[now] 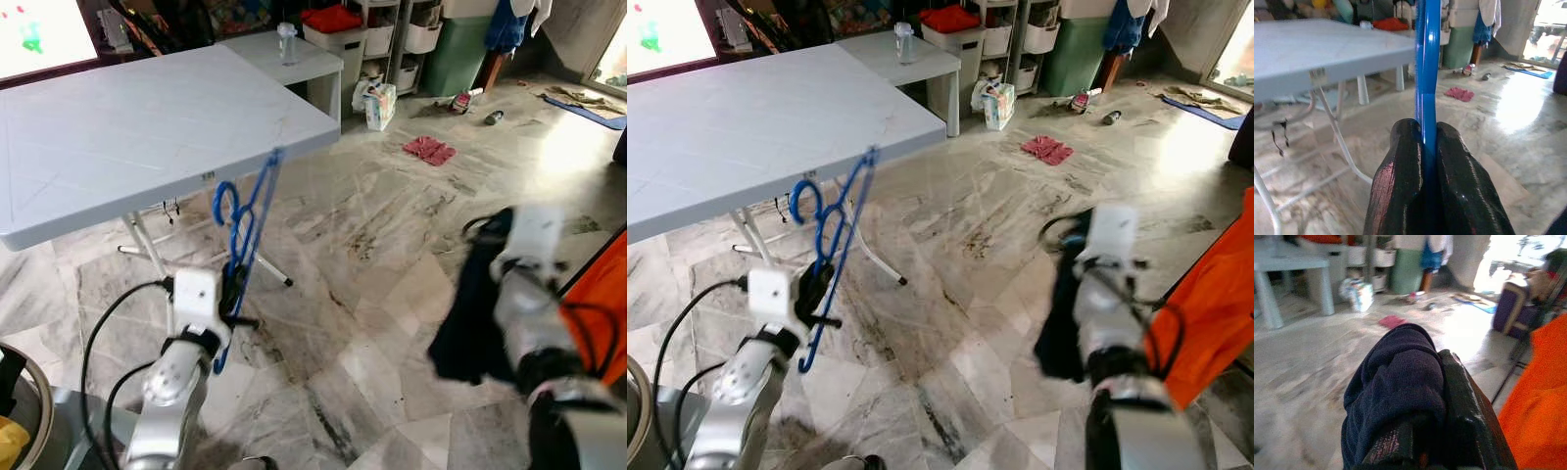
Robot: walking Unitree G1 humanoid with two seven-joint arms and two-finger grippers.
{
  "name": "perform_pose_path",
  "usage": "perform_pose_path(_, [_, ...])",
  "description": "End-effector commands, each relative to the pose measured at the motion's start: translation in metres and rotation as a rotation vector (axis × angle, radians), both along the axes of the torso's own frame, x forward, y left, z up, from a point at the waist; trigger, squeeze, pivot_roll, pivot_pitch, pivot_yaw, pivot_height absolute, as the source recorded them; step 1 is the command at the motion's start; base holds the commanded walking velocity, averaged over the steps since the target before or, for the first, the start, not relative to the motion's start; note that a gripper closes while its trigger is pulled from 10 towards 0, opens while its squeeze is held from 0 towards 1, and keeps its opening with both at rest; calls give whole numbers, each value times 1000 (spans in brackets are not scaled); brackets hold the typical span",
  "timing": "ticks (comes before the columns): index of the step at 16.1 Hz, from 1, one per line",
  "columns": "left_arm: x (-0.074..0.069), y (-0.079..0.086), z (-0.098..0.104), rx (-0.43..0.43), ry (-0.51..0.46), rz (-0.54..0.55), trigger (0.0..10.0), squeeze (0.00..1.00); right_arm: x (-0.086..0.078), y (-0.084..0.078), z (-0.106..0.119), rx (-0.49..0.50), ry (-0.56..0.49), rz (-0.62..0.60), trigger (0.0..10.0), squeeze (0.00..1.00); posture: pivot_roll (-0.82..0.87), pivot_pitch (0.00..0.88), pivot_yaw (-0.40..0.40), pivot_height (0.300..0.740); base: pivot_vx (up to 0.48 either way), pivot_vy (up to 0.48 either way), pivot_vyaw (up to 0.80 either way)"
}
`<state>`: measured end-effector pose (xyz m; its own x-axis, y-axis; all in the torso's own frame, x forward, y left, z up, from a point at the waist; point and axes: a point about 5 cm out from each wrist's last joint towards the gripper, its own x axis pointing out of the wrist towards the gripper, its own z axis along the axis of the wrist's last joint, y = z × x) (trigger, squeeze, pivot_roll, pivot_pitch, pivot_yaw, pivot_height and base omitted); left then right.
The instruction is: Hang hanger
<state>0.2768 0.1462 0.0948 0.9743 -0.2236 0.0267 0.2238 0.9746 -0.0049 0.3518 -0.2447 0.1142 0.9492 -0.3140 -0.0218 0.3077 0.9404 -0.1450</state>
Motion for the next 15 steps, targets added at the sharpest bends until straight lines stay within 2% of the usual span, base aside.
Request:
perform_pose_path(1, [6,0,4,32,-12,19,10000,0,2,2,20,-19,-110,43,0,0,28,0,4,740,0,0,0])
perform_pose_path(2, [11,-1,11,54,-48,39,10000,0,-2,6,21,-16,-124,73,0,0,28,0,3,740,0,0,0])
perform_pose_path(3, [13,-3,19,79,-82,12,10000,0,-5,10,23,2,-132,91,0,0,31,0,-2,740,0,0,0])
perform_pose_path(4, [11,-7,24,116,-98,-67,10000,0,-10,17,29,14,-152,126,0,0,31,0,-4,740,0,0,0])
perform_pose_path(5, [10,-4,24,105,-78,-84,10000,0,-16,23,32,14,-172,153,0,0,31,0,-3,740,247,0,0])
perform_pose_path(7, [12,0,22,90,-47,-68,10000,0,-21,24,32,27,-181,156,0,0,33,0,-2,740,255,0,0])
perform_pose_path(9, [6,1,14,80,-32,-31,10000,0,-44,33,21,71,-181,211,0,0,13,0,20,740,274,0,0])
perform_pose_path(11, [2,4,8,31,0,40,10000,0,-64,36,14,83,-154,217,0,0,12,0,19,740,302,0,0])
perform_pose_path(12, [-3,7,2,-4,30,82,10000,0,-76,43,7,108,-130,245,0,0,12,0,16,740,319,0,0])
perform_pose_path(15, [-14,11,-7,27,52,79,10000,0,-85,61,0,108,-95,310,0,0,41,0,0,740,447,0,0])
